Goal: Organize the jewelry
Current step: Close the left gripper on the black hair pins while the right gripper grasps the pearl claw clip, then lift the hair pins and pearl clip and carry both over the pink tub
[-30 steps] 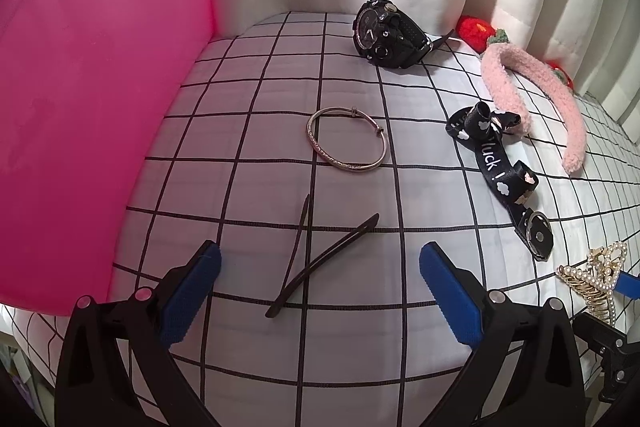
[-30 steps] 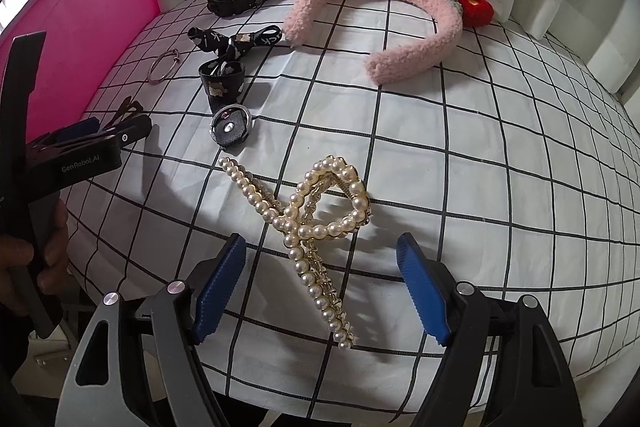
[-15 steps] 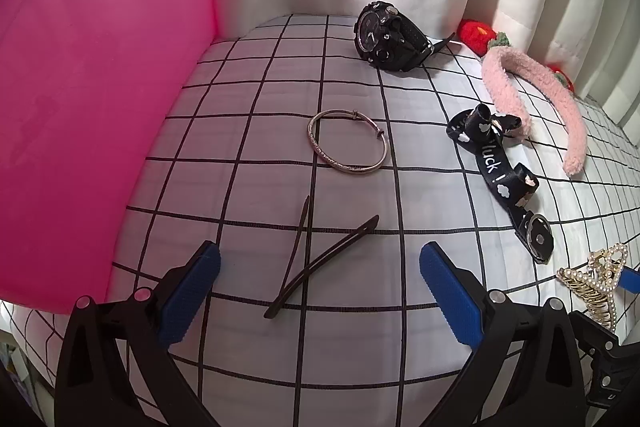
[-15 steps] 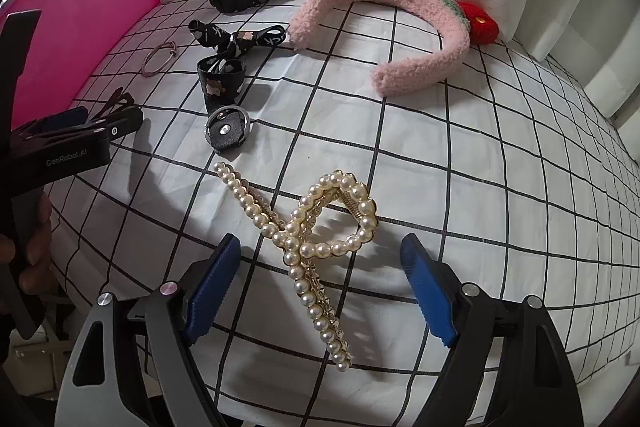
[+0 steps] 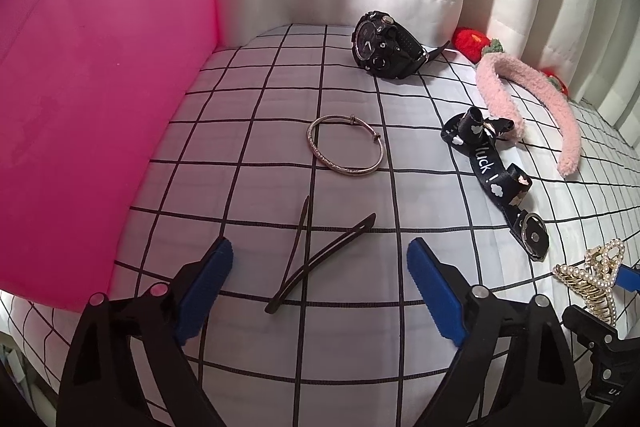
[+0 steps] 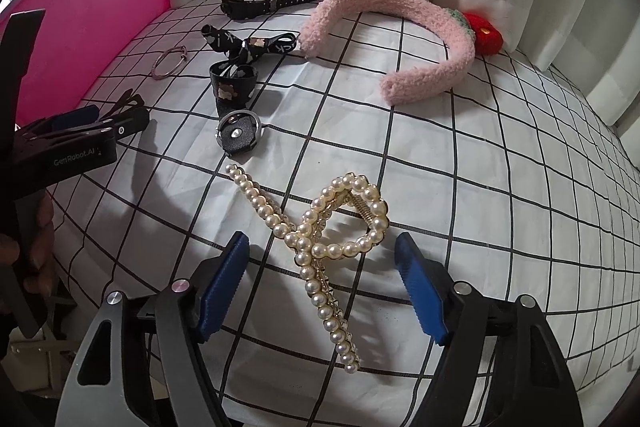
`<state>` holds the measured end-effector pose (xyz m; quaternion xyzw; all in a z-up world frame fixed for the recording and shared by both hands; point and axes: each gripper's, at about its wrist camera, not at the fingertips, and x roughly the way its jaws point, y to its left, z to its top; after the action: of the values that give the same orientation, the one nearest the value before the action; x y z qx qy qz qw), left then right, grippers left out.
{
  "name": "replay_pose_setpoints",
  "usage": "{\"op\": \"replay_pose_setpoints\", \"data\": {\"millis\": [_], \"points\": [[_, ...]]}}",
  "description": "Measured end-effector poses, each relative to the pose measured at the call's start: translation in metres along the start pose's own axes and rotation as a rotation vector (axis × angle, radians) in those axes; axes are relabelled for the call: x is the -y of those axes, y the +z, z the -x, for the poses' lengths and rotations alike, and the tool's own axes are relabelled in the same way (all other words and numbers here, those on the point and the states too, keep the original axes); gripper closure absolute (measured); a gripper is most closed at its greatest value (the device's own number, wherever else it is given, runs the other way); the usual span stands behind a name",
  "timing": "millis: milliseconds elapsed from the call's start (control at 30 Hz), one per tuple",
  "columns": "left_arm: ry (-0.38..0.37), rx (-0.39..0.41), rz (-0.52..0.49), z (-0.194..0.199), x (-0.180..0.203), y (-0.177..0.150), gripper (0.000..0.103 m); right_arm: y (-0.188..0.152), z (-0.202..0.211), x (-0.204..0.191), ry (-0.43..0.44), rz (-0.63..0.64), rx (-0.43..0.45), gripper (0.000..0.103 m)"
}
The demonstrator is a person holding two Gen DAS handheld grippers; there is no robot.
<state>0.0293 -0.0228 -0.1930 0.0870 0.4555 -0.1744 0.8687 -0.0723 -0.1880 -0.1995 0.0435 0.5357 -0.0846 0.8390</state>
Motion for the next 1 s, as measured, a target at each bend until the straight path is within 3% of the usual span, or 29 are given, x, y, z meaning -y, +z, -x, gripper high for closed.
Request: {"op": "replay_pose_setpoints", "data": {"millis": [133,200,233,367,1000], "points": [[-0.013,0.024,-0.028,0.004,0.006,-0.003,0.039,-0.001,0.001,-0.003,0.006,0.007,0.006,0.039],[-0.025,0.032,-0.048,0.006,0.011,-0.004,0.054,-0.002,0.002,-0.003,0.007,0.007,0.01,0.045],[-0.029,0.034,-0.058,0.006,0.014,-0.004,0.058,-0.002,0.003,-0.002,0.005,0.007,0.014,0.053],[-0.05,0.039,-0.099,0.008,0.028,-0.006,0.087,-0.003,0.003,-0.002,0.01,0.008,0.017,0.053],[-0.07,0.017,-0.017,0.033,0.017,-0.01,0.091,-0.009,0.014,0.008,0.082,-0.049,0.023,0.054]]}}
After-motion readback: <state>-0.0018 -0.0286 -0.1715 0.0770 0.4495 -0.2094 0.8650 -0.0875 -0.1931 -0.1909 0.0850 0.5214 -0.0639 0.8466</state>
